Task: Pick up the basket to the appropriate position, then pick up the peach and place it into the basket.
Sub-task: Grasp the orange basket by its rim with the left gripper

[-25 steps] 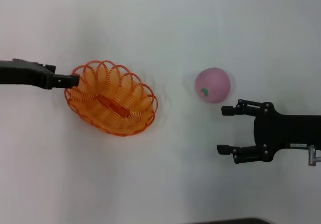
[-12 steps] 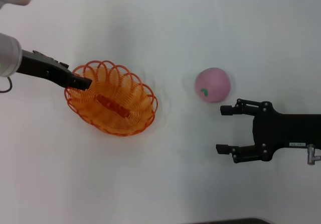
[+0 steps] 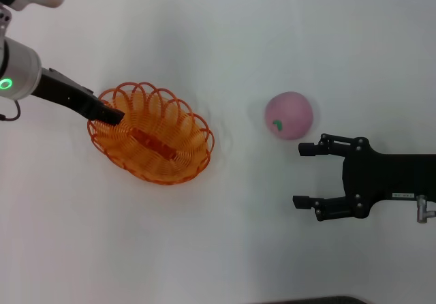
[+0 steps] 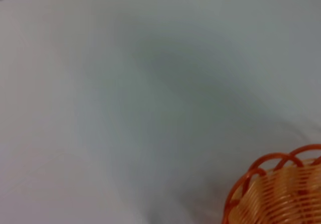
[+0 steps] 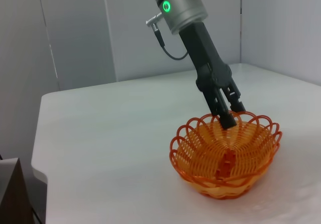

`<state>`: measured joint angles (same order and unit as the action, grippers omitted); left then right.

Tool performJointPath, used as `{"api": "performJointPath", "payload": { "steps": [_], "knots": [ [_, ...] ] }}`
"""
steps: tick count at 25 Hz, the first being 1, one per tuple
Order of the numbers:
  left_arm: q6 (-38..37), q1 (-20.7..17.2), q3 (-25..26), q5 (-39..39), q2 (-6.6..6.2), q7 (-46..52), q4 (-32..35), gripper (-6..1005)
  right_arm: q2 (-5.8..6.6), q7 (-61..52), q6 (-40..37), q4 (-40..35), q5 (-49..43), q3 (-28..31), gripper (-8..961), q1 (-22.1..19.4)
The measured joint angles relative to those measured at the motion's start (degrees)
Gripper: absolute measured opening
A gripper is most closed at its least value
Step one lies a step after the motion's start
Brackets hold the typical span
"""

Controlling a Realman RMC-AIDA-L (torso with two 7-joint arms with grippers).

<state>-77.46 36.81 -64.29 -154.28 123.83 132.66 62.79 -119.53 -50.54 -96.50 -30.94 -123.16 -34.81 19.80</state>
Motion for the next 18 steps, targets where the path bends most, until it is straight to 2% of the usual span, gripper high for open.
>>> {"api": "performJointPath", "payload": {
  "steps": [5,18],
  "knots": [
    [1.28,1.21,-0.08,-1.79,0.13,0.12,-2.45,697,0.00,0.00,0.00,0.04,-0.03,0.00,917,0.09],
    [2.11,1.29,-1.73,-1.81,0.12,1.86,-2.76,676,0.00,0.00,-0.01,0.09,-0.05,0.11,918,0.21]
  ]
}}
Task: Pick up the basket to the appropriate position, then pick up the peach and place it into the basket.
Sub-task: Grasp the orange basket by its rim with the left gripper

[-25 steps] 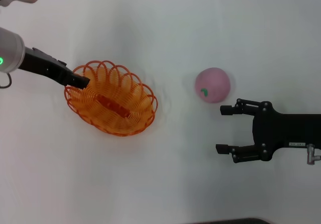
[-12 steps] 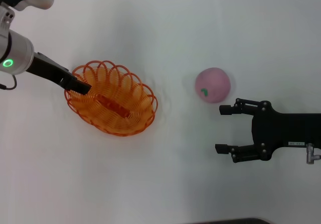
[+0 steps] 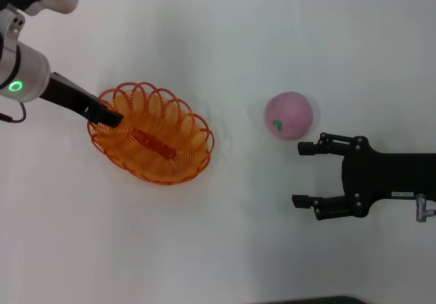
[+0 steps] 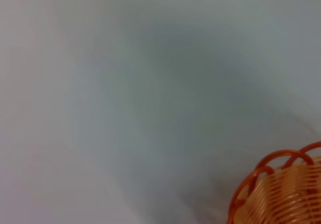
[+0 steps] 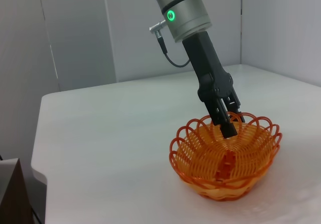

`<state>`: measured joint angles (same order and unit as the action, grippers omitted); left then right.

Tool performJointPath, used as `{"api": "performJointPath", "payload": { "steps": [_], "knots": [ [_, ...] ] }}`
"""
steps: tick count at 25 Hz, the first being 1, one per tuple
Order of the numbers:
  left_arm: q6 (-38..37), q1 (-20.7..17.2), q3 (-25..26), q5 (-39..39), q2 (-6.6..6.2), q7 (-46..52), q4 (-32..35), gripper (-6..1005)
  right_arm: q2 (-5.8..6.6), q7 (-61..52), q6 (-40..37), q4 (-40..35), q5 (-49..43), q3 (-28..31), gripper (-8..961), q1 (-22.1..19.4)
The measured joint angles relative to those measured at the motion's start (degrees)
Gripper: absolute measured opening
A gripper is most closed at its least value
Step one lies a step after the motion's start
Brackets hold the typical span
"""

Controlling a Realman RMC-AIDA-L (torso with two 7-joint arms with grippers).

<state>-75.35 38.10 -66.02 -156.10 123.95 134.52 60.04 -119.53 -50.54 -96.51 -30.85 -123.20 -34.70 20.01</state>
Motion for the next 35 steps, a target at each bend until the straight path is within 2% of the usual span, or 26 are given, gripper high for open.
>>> {"api": "performJointPath", "payload": {
  "steps": [3,14,24,28,30,35],
  "knots": [
    [-0.32,0.06,-0.06,0.00,-0.05,0.48,0.23,671,0.00,0.00,0.00,0.00,-0.02,0.04,918,0.02],
    [-0.79,0.14,-1.26,-0.07,-0.02,0.53,0.10,239,0.00,0.00,0.00,-0.09,0.06,0.06,918,0.18],
    [-3.14,0.96,-0.37,-0.09,-0.44,5.46,0.98,164,0.00,0.00,0.00,-0.09,0.20,0.28,918,0.29],
    [-5.89,1.99,0.14,-0.10,-1.12,9.46,1.46,128,0.00,-0.28,0.00,-0.07,0.23,0.44,918,0.35],
    [-7.87,2.61,1.81,-0.01,-1.31,10.94,1.51,125,0.00,-0.91,-0.06,-0.07,0.24,0.45,919,0.42],
    [-13.21,4.14,9.84,0.51,-1.25,11.76,1.47,104,0.00,-1.37,-0.21,-0.08,0.25,0.45,919,0.47]
  ]
}}
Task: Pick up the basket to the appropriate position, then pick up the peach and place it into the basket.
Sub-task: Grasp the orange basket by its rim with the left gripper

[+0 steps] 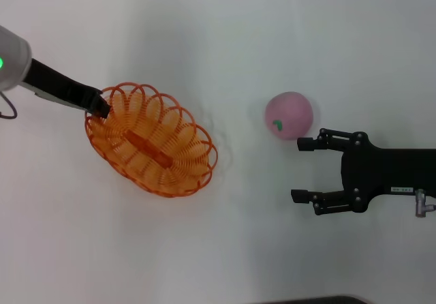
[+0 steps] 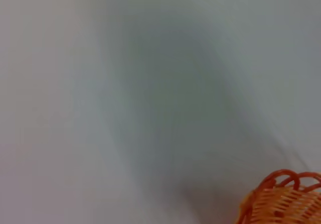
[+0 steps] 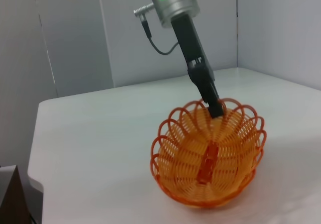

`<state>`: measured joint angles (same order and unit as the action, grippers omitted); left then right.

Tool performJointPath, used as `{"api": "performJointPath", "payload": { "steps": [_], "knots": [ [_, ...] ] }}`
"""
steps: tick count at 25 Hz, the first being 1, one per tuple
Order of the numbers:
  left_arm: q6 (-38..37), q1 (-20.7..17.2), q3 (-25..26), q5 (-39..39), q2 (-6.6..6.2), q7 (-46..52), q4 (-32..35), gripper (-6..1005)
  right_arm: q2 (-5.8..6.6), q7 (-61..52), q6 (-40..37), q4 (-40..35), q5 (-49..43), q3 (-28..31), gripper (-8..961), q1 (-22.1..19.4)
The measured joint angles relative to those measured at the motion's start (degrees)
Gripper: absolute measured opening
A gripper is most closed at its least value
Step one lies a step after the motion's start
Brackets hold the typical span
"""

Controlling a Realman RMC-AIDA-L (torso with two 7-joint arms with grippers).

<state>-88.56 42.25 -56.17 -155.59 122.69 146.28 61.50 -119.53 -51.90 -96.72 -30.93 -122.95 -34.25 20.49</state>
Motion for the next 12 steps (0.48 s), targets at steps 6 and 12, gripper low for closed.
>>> {"api": "performJointPath", "payload": {
  "steps": [6,12],
  "knots": [
    [-3.96,0.33,8.58,1.56,-0.18,1.03,0.07,77,0.00,-0.05,0.13,-0.05,0.00,0.05,919,0.01],
    [-6.94,-0.31,12.25,1.78,0.90,2.57,-0.09,70,0.00,-0.17,0.13,-0.10,-0.01,0.19,919,0.43]
  ]
}}
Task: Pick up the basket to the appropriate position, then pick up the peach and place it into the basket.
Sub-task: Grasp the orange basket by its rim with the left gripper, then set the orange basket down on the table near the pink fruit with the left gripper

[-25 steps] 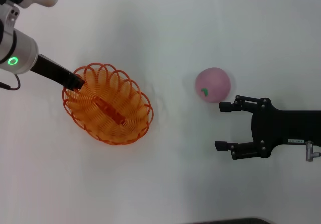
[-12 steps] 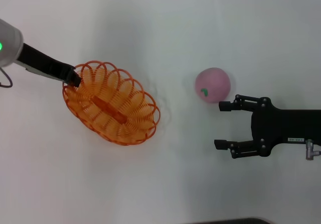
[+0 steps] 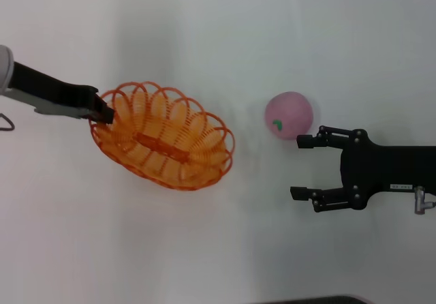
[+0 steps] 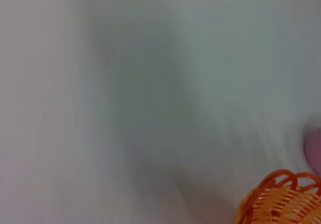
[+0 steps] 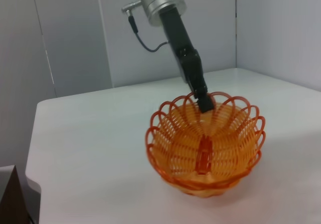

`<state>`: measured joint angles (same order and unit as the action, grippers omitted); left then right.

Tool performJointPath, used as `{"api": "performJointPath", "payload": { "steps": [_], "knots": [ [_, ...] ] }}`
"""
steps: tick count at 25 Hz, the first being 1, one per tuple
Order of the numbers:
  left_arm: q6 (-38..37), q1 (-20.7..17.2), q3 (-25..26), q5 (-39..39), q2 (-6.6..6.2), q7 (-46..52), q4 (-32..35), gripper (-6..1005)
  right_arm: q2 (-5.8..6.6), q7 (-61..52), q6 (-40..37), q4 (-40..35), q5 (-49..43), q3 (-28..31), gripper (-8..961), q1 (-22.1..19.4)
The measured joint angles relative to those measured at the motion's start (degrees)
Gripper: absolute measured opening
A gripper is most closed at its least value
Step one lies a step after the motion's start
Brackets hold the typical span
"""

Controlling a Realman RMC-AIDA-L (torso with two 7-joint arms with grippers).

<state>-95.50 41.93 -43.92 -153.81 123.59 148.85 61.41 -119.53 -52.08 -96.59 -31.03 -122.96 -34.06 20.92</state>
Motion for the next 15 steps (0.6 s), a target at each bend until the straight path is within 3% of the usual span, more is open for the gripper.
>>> {"api": "performJointPath", "payload": {
  "steps": [8,11,15],
  "knots": [
    [3.22,-5.43,-0.59,7.41,0.85,5.21,-0.55,67,0.00,-0.56,0.17,0.00,-0.01,0.00,919,0.26],
    [7.76,-9.23,-4.18,11.19,0.87,7.39,-0.60,68,0.00,-0.57,0.17,0.00,0.04,-0.02,919,0.53],
    [9.71,-11.33,-5.60,12.77,0.87,8.38,-0.55,68,0.00,-0.57,0.17,0.00,0.07,-0.04,919,0.78]
  ]
}}
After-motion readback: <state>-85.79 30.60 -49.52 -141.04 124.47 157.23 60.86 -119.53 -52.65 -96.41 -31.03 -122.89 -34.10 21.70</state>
